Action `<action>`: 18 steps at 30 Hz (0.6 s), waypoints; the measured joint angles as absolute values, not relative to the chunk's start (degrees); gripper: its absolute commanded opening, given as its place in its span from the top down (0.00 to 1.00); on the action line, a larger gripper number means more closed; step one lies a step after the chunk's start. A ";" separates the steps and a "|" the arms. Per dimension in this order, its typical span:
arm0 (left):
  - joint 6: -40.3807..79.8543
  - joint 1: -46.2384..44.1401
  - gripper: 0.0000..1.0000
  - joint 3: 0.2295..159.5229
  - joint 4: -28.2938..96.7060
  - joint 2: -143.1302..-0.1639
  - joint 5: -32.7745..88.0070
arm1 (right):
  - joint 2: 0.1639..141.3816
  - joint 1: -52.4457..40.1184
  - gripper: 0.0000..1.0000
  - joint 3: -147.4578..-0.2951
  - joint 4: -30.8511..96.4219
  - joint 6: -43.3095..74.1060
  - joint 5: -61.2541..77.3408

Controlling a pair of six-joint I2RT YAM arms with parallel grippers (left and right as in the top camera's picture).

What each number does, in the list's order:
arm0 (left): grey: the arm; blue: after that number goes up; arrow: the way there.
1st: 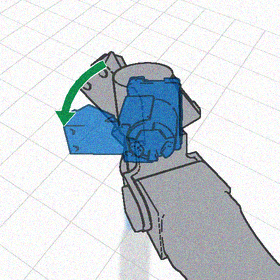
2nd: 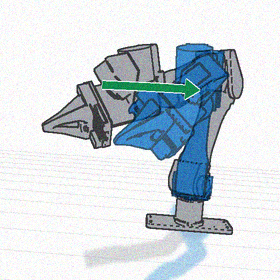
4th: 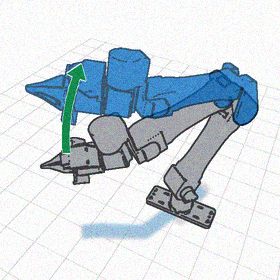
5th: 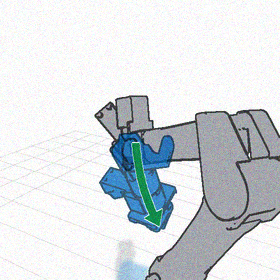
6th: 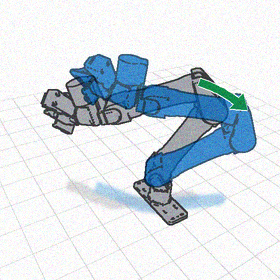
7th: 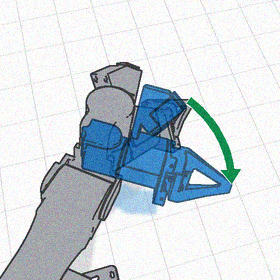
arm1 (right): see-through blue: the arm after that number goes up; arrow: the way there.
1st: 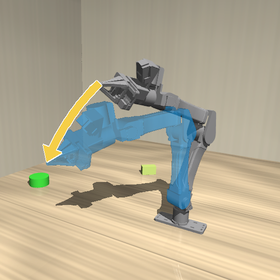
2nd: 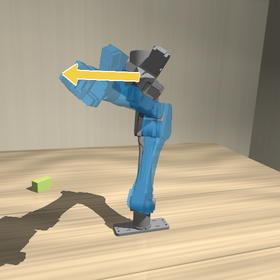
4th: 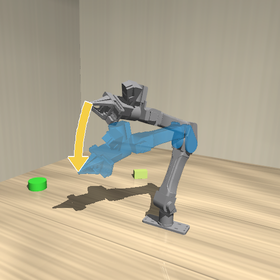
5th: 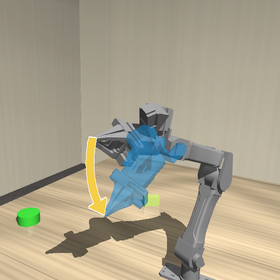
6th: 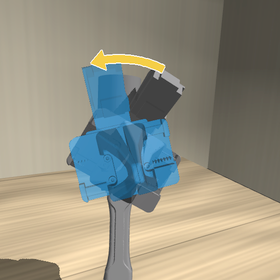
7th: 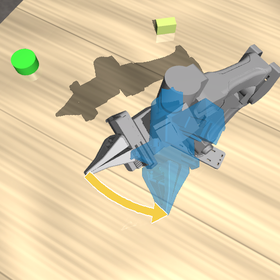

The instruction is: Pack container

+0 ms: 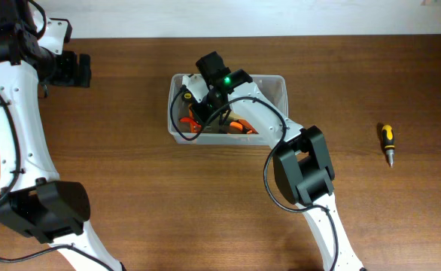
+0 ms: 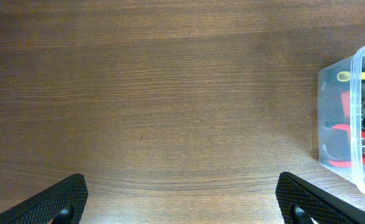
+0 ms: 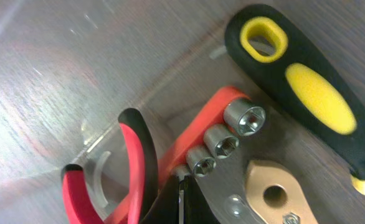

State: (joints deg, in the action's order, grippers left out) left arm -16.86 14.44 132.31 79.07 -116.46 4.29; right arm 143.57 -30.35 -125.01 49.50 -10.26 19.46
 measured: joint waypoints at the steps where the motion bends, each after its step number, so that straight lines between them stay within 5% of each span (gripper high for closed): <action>1: -16.86 14.44 0.01 132.31 79.07 -116.46 4.29 | 143.57 -30.24 0.96 -125.03 49.91 -10.24 18.85; 18: -16.86 14.44 0.01 132.31 79.07 -116.46 4.29 | 143.04 -27.33 0.96 -131.37 65.60 -10.26 24.25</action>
